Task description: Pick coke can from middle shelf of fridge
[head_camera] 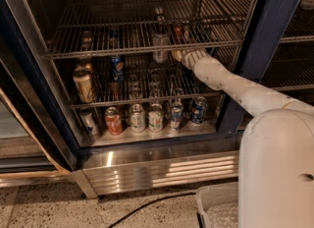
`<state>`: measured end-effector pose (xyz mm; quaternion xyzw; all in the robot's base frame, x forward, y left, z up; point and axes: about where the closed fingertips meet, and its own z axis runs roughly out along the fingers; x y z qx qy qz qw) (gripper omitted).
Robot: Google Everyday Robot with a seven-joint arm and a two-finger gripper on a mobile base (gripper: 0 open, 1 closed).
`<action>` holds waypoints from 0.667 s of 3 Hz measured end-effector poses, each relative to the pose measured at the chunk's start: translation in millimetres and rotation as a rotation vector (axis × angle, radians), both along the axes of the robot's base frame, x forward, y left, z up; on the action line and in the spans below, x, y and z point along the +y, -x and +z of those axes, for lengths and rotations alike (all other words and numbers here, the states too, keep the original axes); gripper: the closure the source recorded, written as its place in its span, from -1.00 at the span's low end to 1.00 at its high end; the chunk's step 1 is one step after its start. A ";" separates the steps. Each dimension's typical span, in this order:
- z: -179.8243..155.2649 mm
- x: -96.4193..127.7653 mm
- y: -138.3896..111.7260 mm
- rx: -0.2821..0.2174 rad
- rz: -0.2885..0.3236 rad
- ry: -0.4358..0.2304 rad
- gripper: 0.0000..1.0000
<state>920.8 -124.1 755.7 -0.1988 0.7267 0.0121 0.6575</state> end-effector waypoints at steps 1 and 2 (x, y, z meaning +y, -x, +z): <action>7.5 3.0 -15.4 -0.031 -0.021 -0.007 -0.08; 14.6 10.3 -28.8 -0.058 -0.029 -0.003 -0.16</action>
Offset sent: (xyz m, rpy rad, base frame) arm 0.0461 0.0156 0.0255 -0.0025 -0.0954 -0.0433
